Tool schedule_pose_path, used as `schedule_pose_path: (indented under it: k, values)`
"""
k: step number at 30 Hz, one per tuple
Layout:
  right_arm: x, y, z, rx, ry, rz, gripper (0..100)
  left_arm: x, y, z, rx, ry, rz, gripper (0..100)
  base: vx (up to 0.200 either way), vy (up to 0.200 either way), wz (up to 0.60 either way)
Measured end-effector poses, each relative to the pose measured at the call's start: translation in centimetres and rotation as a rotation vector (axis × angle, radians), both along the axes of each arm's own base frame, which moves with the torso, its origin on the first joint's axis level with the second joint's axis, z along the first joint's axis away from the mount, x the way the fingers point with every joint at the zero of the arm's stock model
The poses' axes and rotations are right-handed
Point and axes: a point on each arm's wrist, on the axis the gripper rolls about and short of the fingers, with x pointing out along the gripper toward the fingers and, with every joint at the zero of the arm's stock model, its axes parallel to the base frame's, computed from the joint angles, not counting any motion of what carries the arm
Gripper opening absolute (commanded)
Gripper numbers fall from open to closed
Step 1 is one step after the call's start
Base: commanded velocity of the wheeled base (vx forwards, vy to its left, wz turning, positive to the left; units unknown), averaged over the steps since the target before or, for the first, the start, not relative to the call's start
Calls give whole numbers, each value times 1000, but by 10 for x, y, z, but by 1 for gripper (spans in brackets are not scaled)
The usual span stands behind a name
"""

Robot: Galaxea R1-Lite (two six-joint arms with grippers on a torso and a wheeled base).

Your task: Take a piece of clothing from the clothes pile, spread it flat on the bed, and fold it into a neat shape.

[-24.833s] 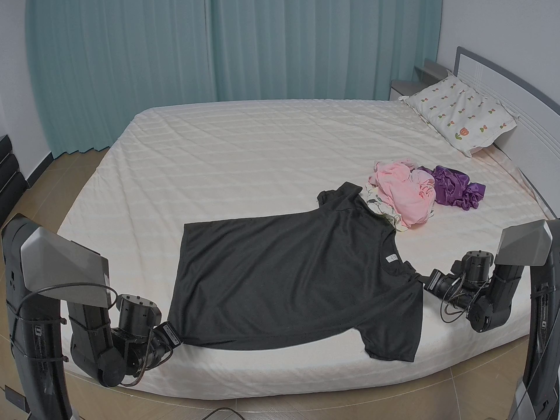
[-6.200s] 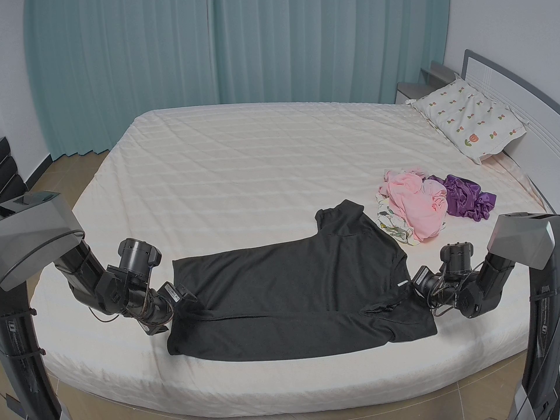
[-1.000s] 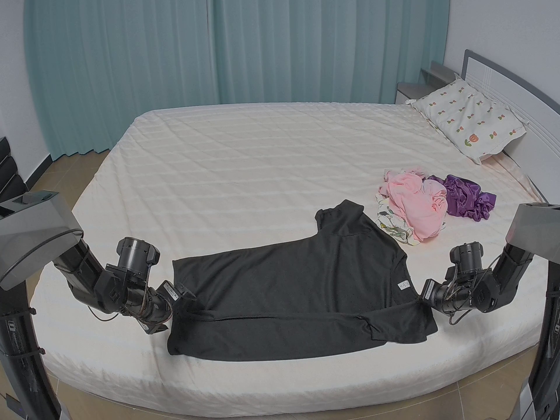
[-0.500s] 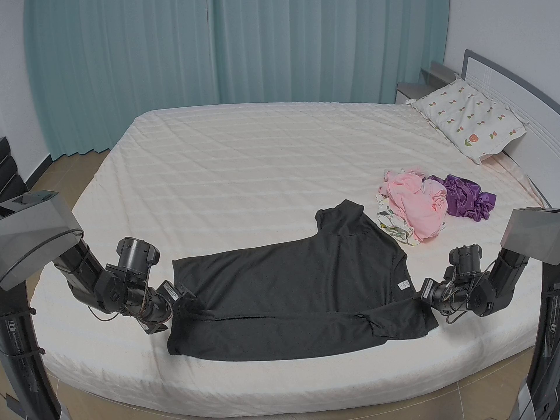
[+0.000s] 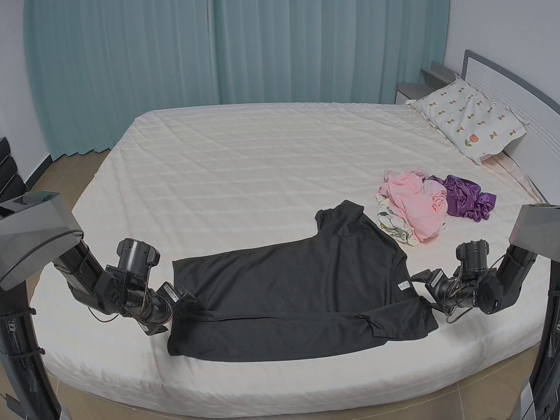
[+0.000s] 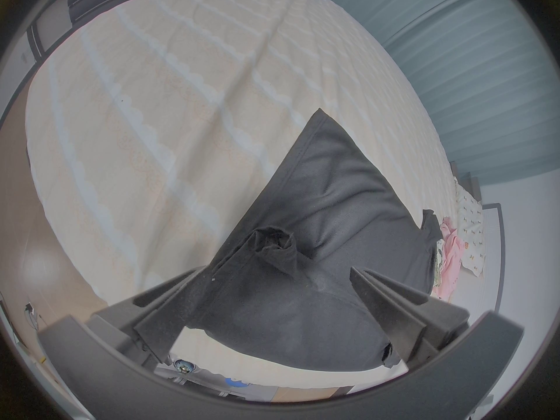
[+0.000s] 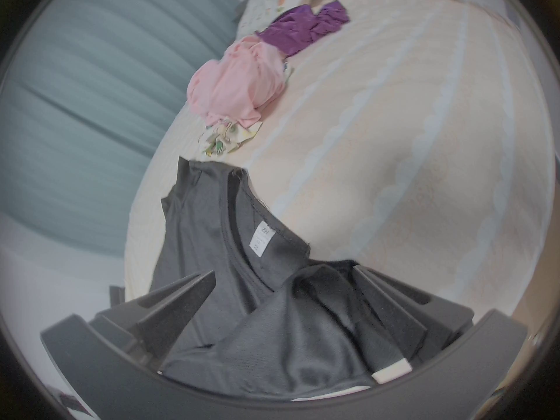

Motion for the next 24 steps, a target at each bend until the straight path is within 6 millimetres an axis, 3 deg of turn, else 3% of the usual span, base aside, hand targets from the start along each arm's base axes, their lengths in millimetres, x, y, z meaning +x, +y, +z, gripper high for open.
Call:
schedule_pose_path:
  k: [9, 15, 24]
  values:
    - [-13, -6, 12, 62, 0, 20, 100, -6, 0, -2, 22, 10, -35, 100, 22, 0, 0]
    - [-15, -7, 15, 59, -7, 20, 100, -20, 1, -9, 95, 19, -160, 100, 0, 0, 0]
    - [-16, -4, 14, 55, -3, 31, 100, -29, -6, -15, 134, -97, -257, 100, 0, 0, 0]
